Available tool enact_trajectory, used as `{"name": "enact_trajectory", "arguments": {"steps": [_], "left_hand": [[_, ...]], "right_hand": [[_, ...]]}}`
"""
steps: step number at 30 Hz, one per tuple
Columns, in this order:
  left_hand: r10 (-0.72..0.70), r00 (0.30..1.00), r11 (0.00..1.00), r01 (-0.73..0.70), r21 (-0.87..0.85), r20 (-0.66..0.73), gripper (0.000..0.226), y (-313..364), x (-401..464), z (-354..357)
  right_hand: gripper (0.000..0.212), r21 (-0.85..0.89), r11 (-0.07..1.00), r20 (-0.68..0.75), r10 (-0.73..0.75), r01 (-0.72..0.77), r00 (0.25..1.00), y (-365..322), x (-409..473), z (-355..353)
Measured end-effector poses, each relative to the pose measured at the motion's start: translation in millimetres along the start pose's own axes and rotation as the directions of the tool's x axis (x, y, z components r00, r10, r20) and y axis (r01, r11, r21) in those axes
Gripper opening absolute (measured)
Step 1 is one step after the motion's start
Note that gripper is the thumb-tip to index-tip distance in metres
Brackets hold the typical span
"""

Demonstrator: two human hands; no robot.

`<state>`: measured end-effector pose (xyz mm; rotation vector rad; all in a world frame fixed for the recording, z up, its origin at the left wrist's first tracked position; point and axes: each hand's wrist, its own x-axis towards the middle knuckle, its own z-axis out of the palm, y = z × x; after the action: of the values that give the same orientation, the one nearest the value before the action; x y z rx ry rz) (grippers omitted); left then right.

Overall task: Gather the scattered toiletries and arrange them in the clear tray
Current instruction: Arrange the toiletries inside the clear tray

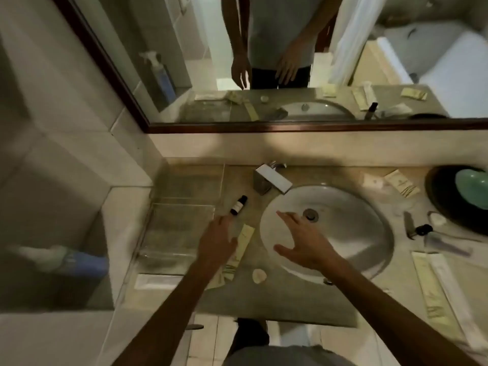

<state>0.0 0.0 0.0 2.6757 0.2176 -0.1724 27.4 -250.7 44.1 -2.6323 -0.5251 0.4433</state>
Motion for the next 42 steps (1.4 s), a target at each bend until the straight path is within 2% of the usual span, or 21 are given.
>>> {"name": "enact_trajectory", "arguments": {"steps": [2, 4, 7, 9, 11, 13, 16, 18, 20, 24, 26, 29, 33, 37, 40, 42], "left_hand": [[0.161, 0.957, 0.985, -0.172, 0.026, 0.24, 0.062, -6, -4, 33], [0.279, 0.849, 0.94, -0.337, 0.052, 0.449, 0.062, -7, -17, 69], [0.414, 0.731, 0.859, -0.511, 0.033, 0.542, 0.058, -17, -18, 102], [0.477, 0.704, 0.818, -0.575, 0.028, 0.527, 0.053, -22, -16, 113], [0.409, 0.759, 0.882, -0.471, -0.006, 0.507, 0.038, -21, -14, 116], [0.249, 0.846, 0.948, -0.313, 0.061, 0.472, 0.032, -14, -11, 115], [0.034, 0.9, 0.978, -0.12, 0.172, 0.435, 0.062, -9, -6, 115], [-0.035, 0.904, 0.984, -0.044, 0.174, 0.427, 0.083, -12, -6, 117], [-0.069, 0.923, 0.99, 0.016, 0.141, 0.379, 0.088, -16, -8, 114], [-0.074, 0.99, 0.979, 0.095, -0.179, 0.122, 0.05, -29, -14, 87], [-0.097, 0.995, 0.975, 0.09, -0.204, -0.021, 0.032, -38, -6, 67], [-0.076, 0.99, 0.987, 0.058, -0.15, -0.118, 0.029, -45, 27, 47], [0.007, 0.999, 1.0, -0.007, 0.004, -0.038, 0.039, -37, 93, 42], [0.038, 0.996, 0.993, -0.046, 0.106, 0.077, 0.043, -20, 150, 53], [0.046, 0.975, 0.969, -0.096, 0.228, 0.218, 0.03, -16, 168, 62], [0.059, 0.963, 0.974, -0.113, 0.195, 0.264, 0.025, -19, 171, 63]], "right_hand": [[0.089, -0.011, 0.999, 0.073, 0.04, -0.04, 0.996, 0, 13, 20], [0.089, -0.022, 0.995, 0.152, 0.095, -0.093, 0.984, 4, 17, 39], [0.087, -0.031, 0.991, 0.156, 0.134, -0.131, 0.979, 8, 30, 55], [0.083, -0.044, 0.991, 0.154, 0.129, -0.123, 0.98, 10, 34, 59], [0.079, -0.052, 0.992, 0.169, 0.12, -0.112, 0.978, 13, 37, 64], [0.073, -0.067, 0.994, 0.18, 0.102, -0.091, 0.978, 16, 37, 69], [0.065, -0.098, 0.991, 0.192, 0.108, -0.09, 0.976, 22, 34, 77], [0.063, -0.116, 0.988, 0.202, 0.121, -0.099, 0.972, 28, 30, 84], [0.063, -0.124, 0.986, 0.225, 0.135, -0.109, 0.965, 32, 25, 90], [0.056, -0.081, 0.989, 0.262, 0.141, -0.124, 0.955, 23, 17, 110], [0.057, -0.077, 0.989, 0.278, 0.14, -0.123, 0.95, 12, 17, 125], [0.058, -0.083, 0.986, 0.231, 0.157, -0.141, 0.96, -7, 23, 148], [0.041, -0.098, 0.984, 0.165, 0.16, -0.145, 0.973, -24, 33, 168], [0.035, -0.13, 0.977, 0.126, 0.183, -0.166, 0.975, -24, 34, 174], [0.038, -0.105, 0.986, 0.073, 0.134, -0.126, 0.988, -25, 35, 170], [0.043, -0.097, 0.991, 0.018, 0.091, -0.089, 0.996, -31, 41, 162]]}}
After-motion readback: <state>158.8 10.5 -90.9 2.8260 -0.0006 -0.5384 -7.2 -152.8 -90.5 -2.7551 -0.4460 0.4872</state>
